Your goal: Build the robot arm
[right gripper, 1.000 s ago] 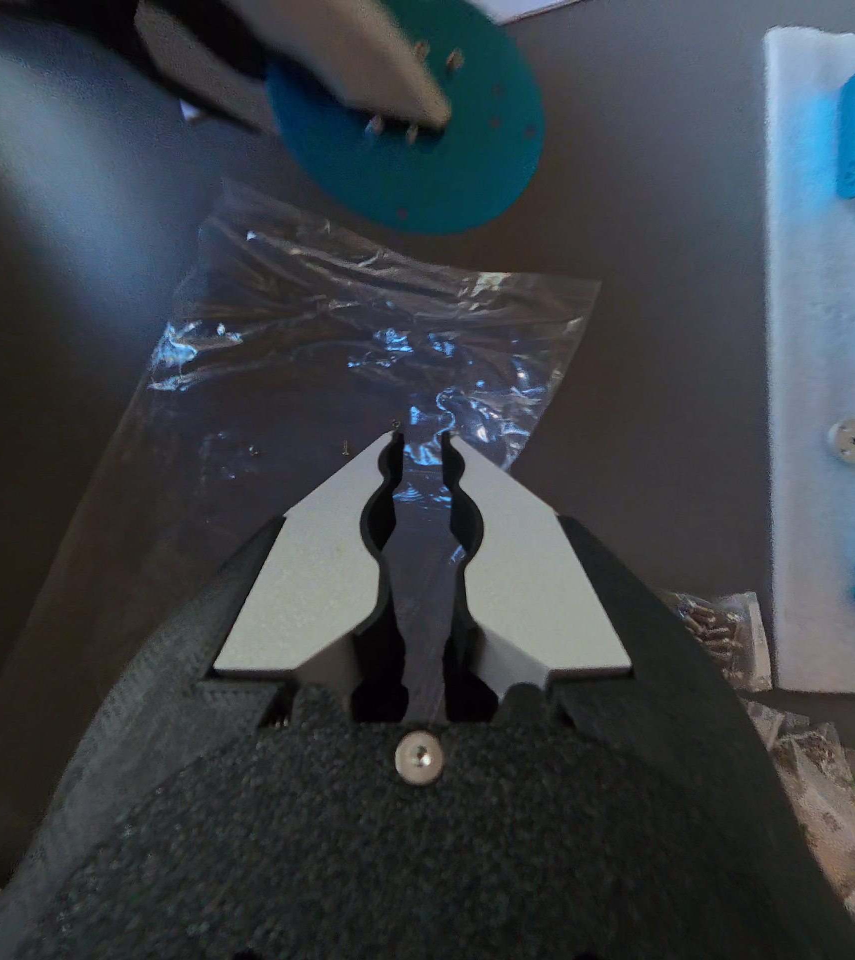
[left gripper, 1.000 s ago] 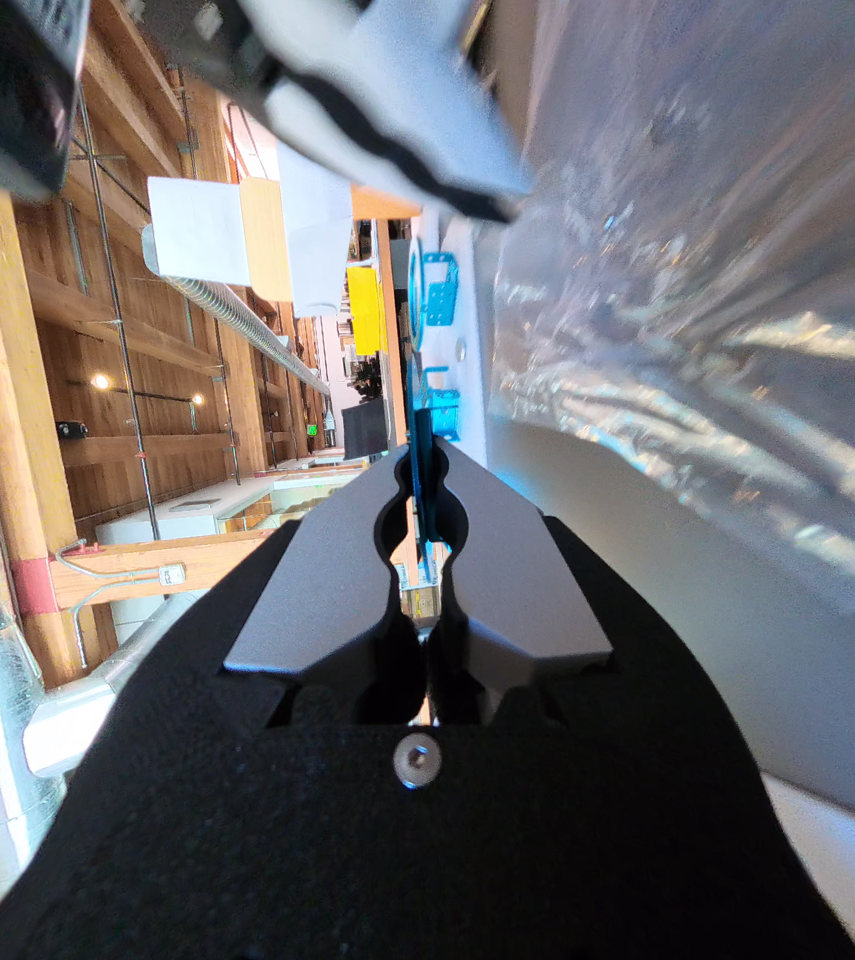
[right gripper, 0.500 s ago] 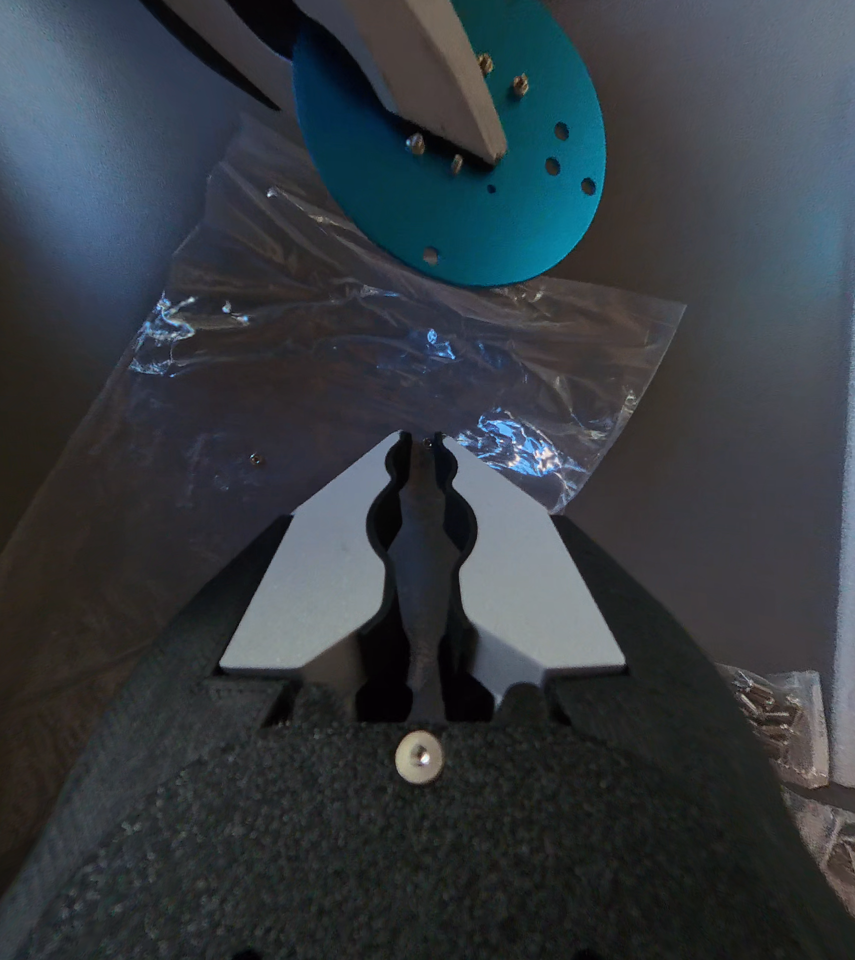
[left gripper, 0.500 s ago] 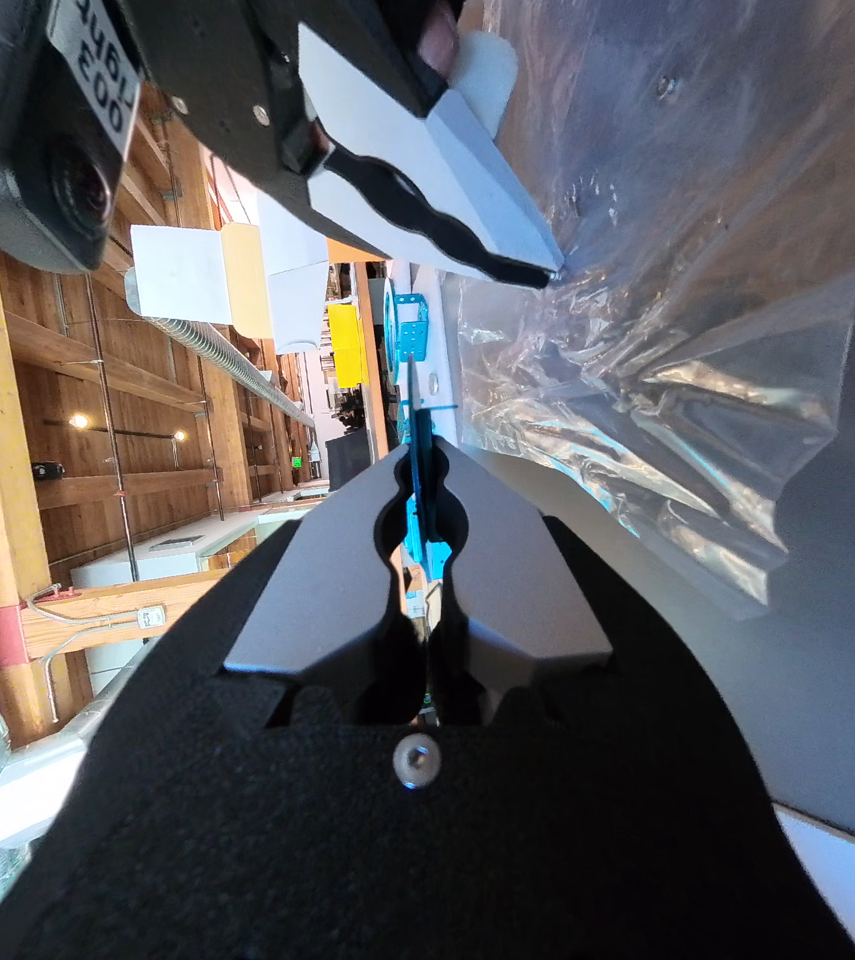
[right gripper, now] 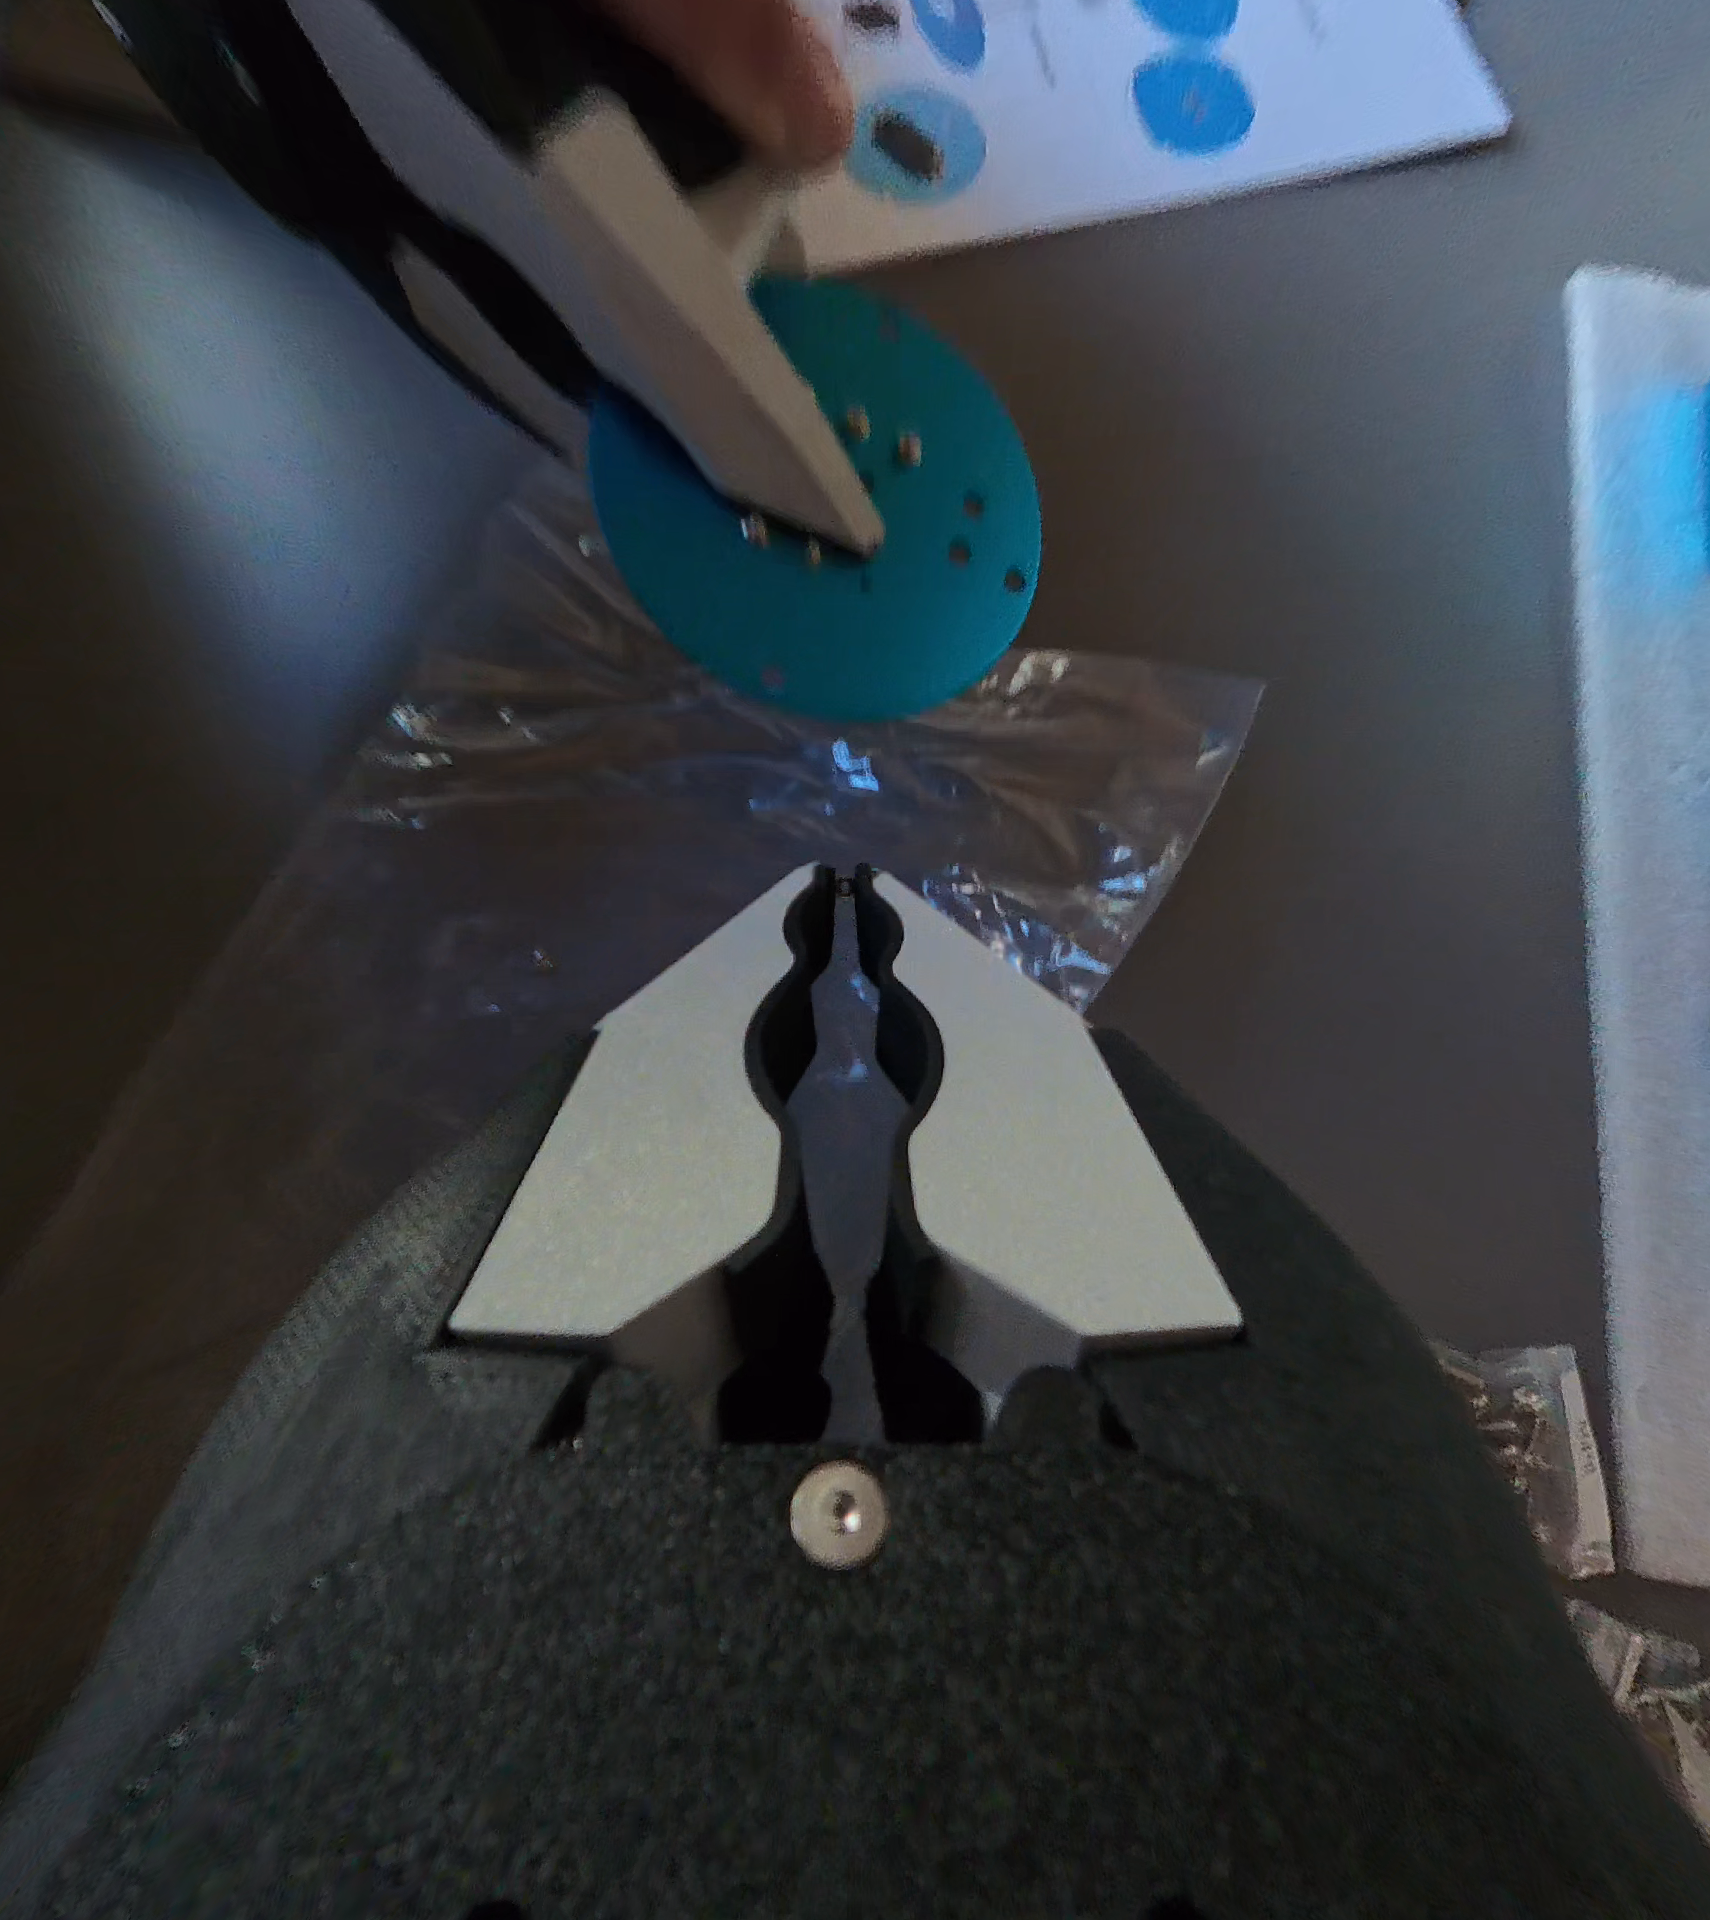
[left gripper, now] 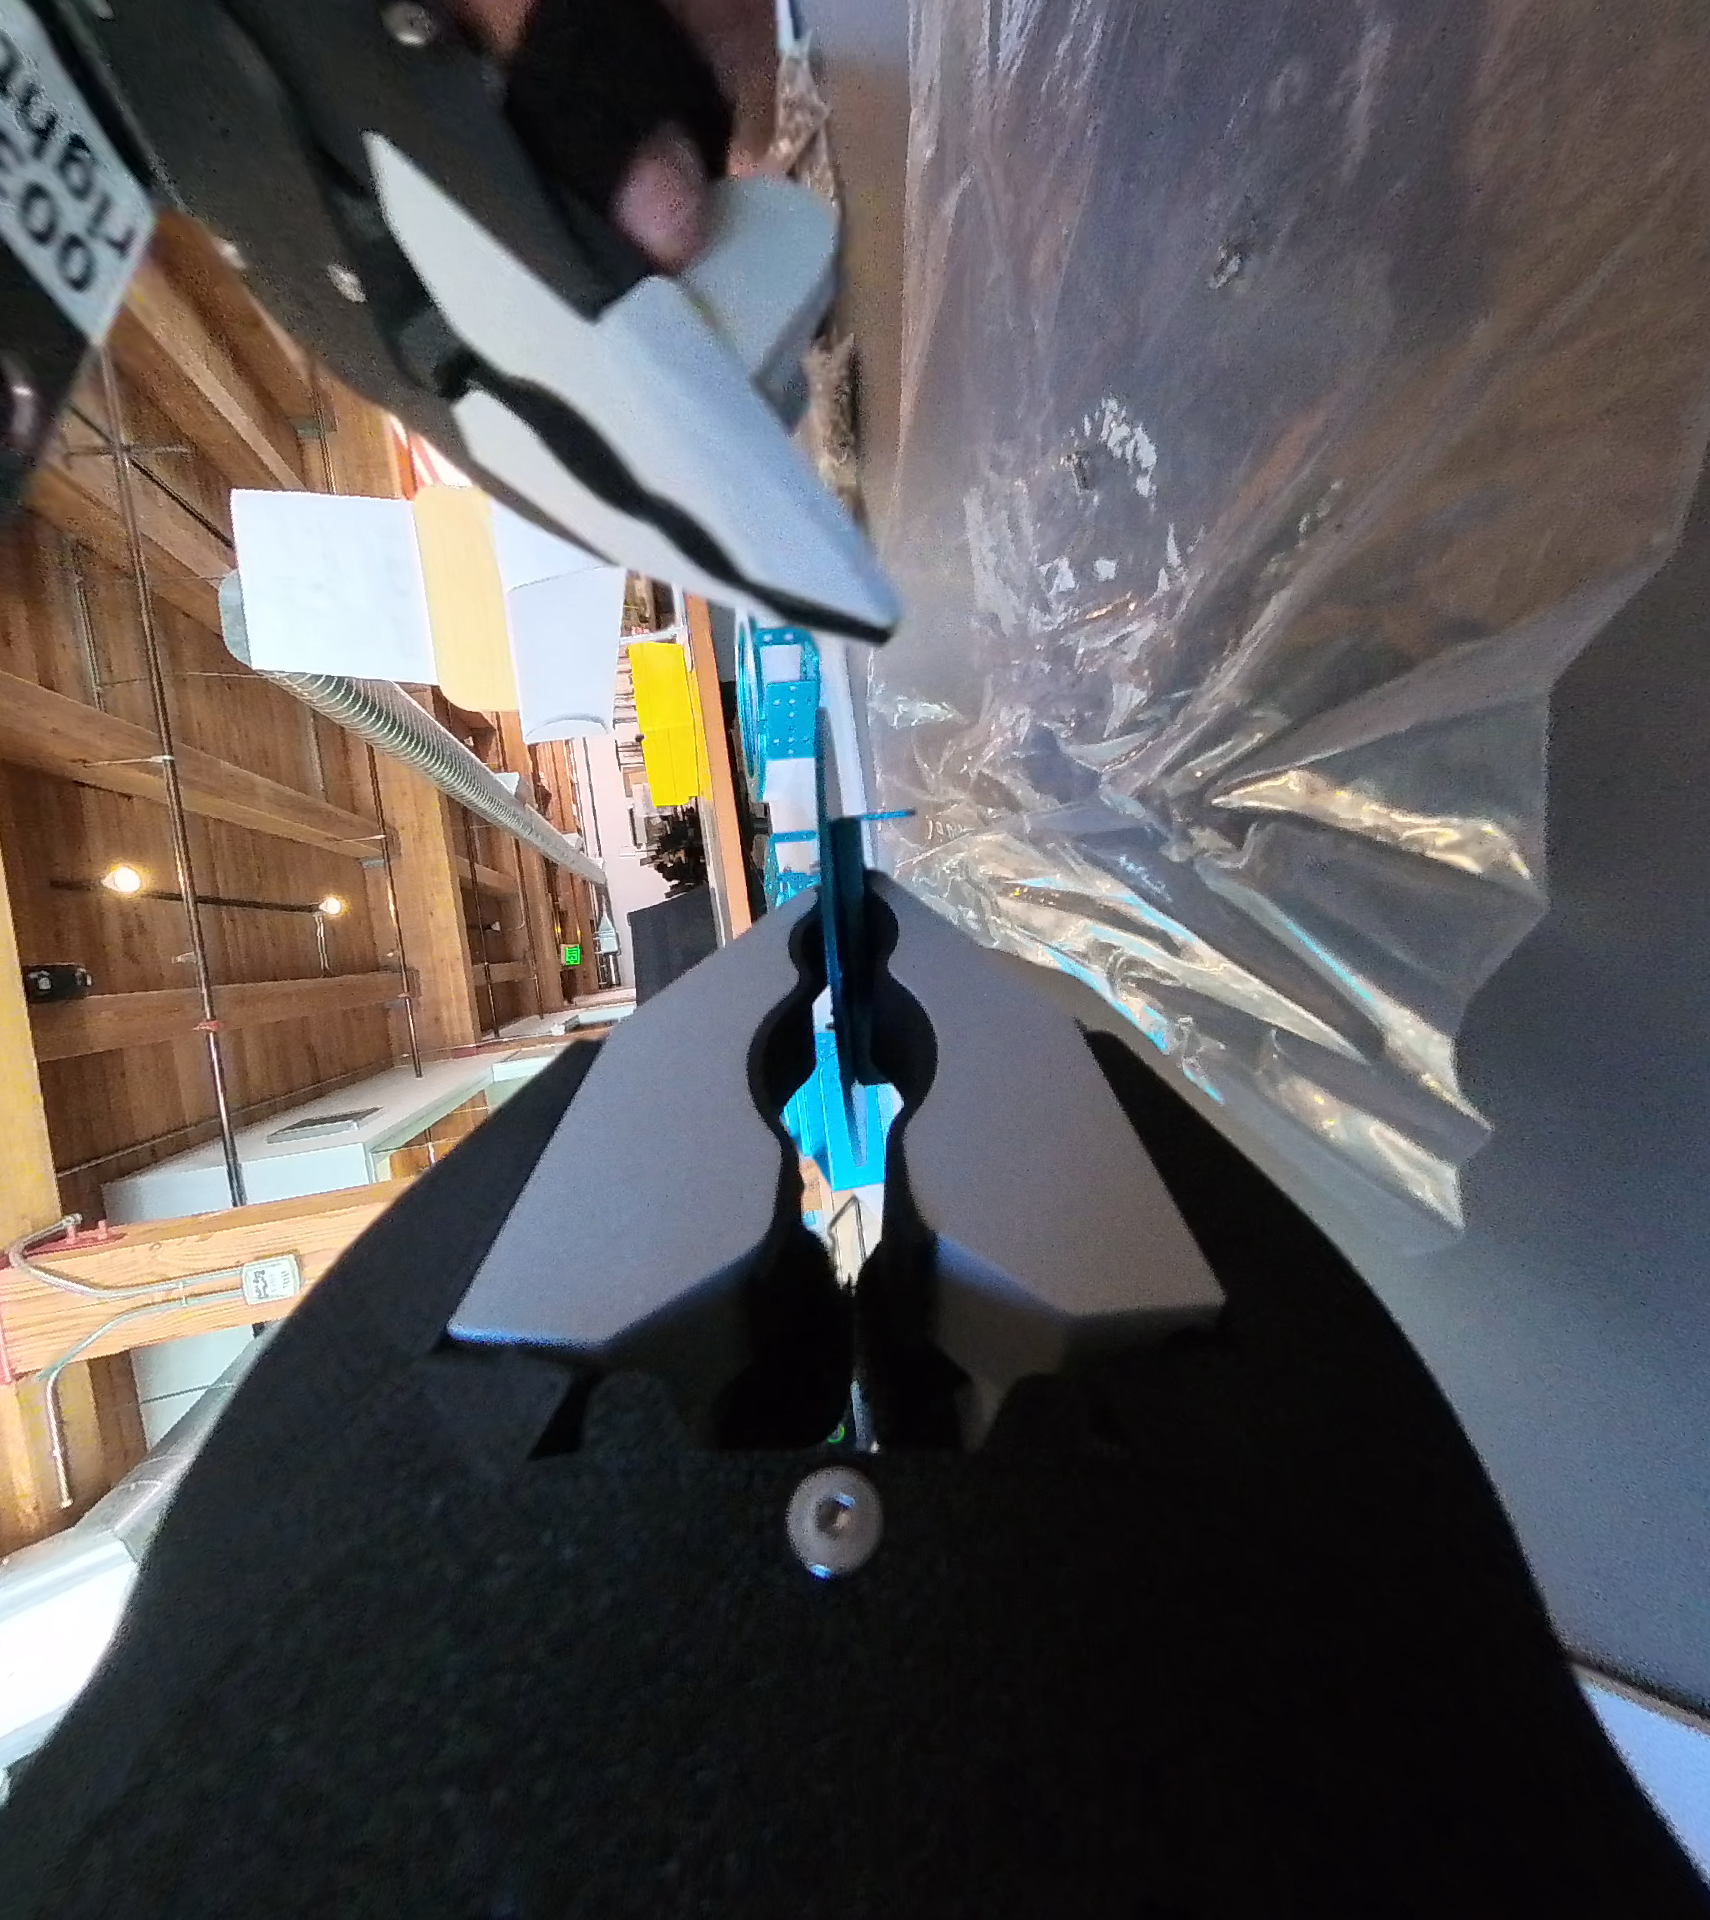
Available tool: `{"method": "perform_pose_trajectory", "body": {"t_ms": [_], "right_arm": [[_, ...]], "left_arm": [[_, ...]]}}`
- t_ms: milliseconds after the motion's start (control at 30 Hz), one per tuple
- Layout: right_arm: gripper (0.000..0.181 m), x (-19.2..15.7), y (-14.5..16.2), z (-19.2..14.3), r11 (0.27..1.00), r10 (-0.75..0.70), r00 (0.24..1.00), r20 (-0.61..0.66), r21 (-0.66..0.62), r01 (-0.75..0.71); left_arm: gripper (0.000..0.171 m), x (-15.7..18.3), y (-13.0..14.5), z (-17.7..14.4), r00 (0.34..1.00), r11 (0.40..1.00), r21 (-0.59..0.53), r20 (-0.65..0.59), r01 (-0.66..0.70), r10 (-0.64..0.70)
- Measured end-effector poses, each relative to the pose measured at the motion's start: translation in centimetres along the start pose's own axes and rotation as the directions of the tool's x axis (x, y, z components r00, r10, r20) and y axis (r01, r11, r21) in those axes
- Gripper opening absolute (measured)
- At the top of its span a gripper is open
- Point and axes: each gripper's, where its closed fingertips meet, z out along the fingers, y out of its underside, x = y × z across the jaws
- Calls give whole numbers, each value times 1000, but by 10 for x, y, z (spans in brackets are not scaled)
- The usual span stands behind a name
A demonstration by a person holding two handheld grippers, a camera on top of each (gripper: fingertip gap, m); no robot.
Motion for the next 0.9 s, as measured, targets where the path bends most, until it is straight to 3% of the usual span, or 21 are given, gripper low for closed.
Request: {"method": "perform_pose_trajectory", "body": {"t_ms": [100, 233, 900], "right_arm": [[2, -11, -30, -10, 994, -7, 999, 32, 108, 4], [3, -21, -52, -8, 988, -24, 998, 55, 153, 16], [3, -13, -47, 8, 991, 3, 1000, 26, 133, -6]], "left_arm": [[1, 2, -3, 1, 1000, 1000, 6, -3, 1, -1], [1, 2, -9, 1, 1000, 1000, 15, 5, -1, 1], [1, 1, -13, 0, 1000, 1000, 21, 14, 13, -13]]}}
